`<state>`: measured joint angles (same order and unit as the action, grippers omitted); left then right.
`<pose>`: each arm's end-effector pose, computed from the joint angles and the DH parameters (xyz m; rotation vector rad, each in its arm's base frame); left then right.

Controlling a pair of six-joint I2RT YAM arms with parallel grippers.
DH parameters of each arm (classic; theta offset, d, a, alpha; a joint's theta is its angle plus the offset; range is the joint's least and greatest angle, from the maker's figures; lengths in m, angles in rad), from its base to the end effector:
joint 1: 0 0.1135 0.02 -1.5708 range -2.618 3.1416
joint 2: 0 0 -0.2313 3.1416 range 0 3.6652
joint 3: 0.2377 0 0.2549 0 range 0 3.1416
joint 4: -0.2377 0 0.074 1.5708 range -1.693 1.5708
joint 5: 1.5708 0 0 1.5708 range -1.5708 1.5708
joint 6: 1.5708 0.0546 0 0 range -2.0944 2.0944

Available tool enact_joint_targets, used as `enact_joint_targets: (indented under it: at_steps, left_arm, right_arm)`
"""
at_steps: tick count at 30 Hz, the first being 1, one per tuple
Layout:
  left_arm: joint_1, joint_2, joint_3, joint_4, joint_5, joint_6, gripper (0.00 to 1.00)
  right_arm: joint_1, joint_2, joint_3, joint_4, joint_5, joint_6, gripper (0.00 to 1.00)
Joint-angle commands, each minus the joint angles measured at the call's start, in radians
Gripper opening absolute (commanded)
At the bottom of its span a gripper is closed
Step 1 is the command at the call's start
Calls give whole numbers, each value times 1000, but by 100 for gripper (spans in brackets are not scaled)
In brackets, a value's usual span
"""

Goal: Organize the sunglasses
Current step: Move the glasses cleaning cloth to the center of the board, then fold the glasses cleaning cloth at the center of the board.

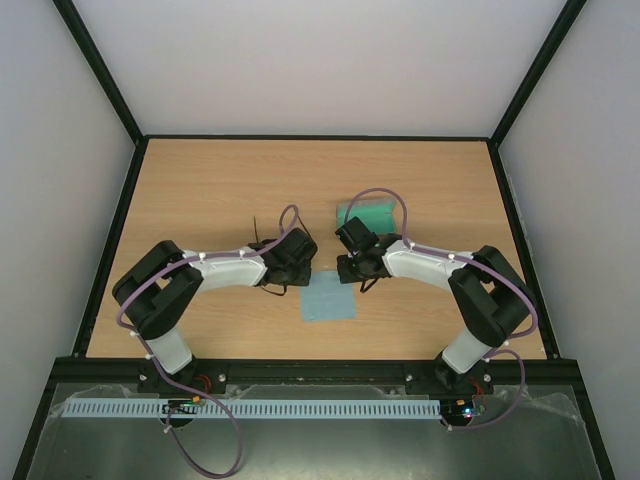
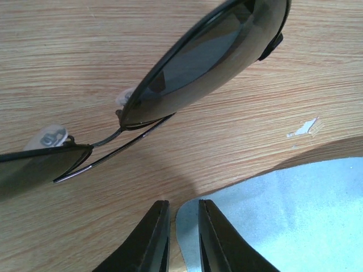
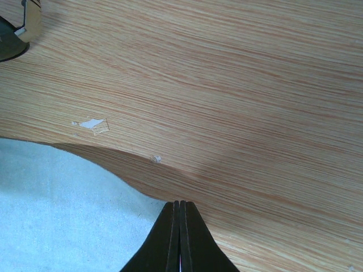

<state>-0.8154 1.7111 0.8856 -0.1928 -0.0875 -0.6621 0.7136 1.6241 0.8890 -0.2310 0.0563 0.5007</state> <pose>0.2310 -0.2383 0.0919 0.1698 2.6394 -0.4193 0.2510 0.2133 0.1171 -0.2521 2.5729 0.4002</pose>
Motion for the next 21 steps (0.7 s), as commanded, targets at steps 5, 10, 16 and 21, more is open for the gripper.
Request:
enact_joint_targets:
  at_steps: [5, 10, 16, 21]
  left_arm:
    - [-9, 24, 19, -25, -19, 7, 6]
    - [-9, 21, 21, -28, -18, 10, 2]
    - [-10, -7, 24, -31, -18, 9, 2]
    - [-11, -53, 14, -30, -3, 3, 2]
  right_arm:
    - [0, 0, -8, -16, -3, -5, 1]
    - [1, -3, -5, -17, -4, -6, 1]
    - [1, -18, -6, -23, -7, -9, 1]
    - [1, -49, -11, -27, -28, -15, 2]
